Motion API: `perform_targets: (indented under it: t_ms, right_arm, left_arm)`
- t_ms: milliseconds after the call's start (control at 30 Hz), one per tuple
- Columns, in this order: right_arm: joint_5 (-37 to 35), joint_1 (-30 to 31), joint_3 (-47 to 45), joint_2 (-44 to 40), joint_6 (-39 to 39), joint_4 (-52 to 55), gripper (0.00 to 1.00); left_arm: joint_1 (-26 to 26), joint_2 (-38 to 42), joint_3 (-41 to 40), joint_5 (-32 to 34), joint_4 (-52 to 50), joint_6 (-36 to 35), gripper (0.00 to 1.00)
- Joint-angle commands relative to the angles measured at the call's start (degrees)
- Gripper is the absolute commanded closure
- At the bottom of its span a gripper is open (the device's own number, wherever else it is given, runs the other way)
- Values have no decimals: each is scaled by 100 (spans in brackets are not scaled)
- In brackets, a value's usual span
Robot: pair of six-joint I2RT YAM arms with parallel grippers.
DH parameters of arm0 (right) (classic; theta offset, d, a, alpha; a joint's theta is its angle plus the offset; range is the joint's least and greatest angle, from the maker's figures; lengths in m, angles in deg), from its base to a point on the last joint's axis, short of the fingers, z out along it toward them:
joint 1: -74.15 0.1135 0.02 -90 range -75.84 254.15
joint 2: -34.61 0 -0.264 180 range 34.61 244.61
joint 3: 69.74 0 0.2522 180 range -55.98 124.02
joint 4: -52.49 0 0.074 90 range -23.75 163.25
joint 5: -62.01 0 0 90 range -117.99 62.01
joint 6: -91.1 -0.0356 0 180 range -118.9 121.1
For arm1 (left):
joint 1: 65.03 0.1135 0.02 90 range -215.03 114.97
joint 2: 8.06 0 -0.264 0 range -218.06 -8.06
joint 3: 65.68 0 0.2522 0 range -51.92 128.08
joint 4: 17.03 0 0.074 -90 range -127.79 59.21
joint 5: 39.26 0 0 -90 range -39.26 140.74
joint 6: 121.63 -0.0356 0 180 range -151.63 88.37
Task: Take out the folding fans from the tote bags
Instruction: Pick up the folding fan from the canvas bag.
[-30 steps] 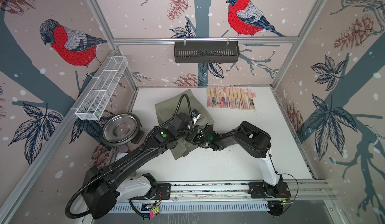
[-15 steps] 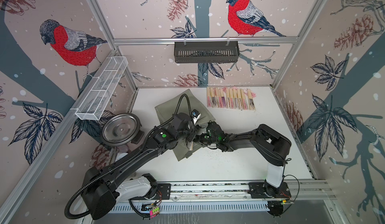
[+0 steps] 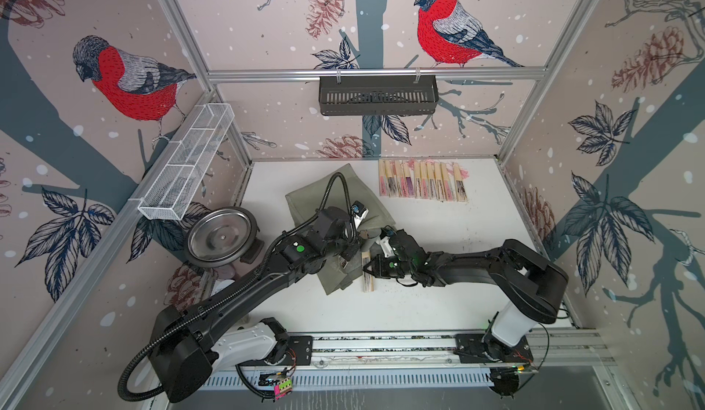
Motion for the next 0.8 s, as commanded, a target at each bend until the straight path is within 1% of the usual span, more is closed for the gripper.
perform_targets:
  t_ms: [0, 67, 133, 333, 433, 500, 533, 567, 600, 633, 700, 733, 767]
  right_arm:
    - [-164, -58, -99, -186, 541, 402, 88]
    - [-121, -165, -145, -203, 431, 216, 88]
    - [46, -187, 15, -103, 390, 25, 88]
    - [515, -42, 1263, 481, 485, -127, 88]
    - [330, 4, 1551, 450, 690, -84, 88]
    - [-4, 4, 1662, 539, 842, 326, 88]
    - [173, -55, 1660, 621, 841, 426, 88]
    - [488, -129, 1454, 600, 759, 157, 88]
    - [578, -178, 1173, 484, 655, -141, 88]
    - [438, -232, 913, 301, 603, -258, 88]
    - [43, -298, 792, 117, 810, 197, 88]
    - [35, -318, 767, 64, 927, 428, 89]
    - [158, -330, 659, -19, 992, 441, 89]
  left_arm:
    - [-4, 14, 27, 56, 32, -23, 100]
    - [-4, 17, 43, 66, 35, -22, 100]
    - [-4, 17, 43, 57, 28, -29, 100]
    - [-3, 32, 24, 81, 37, -23, 100]
    - [-4, 40, 26, 84, 33, -23, 100]
    - [-4, 50, 20, 83, 31, -23, 100]
    - [-4, 50, 19, 84, 35, -23, 100]
    - [-10, 56, 15, 79, 40, -23, 100]
    - [-3, 51, 21, 70, 36, -23, 100]
    - [-3, 43, 25, 66, 38, -23, 100]
    - [-4, 55, 43, 66, 28, -28, 100]
    - [-4, 59, 25, 73, 35, -30, 100]
    - [0, 59, 29, 70, 41, -32, 100]
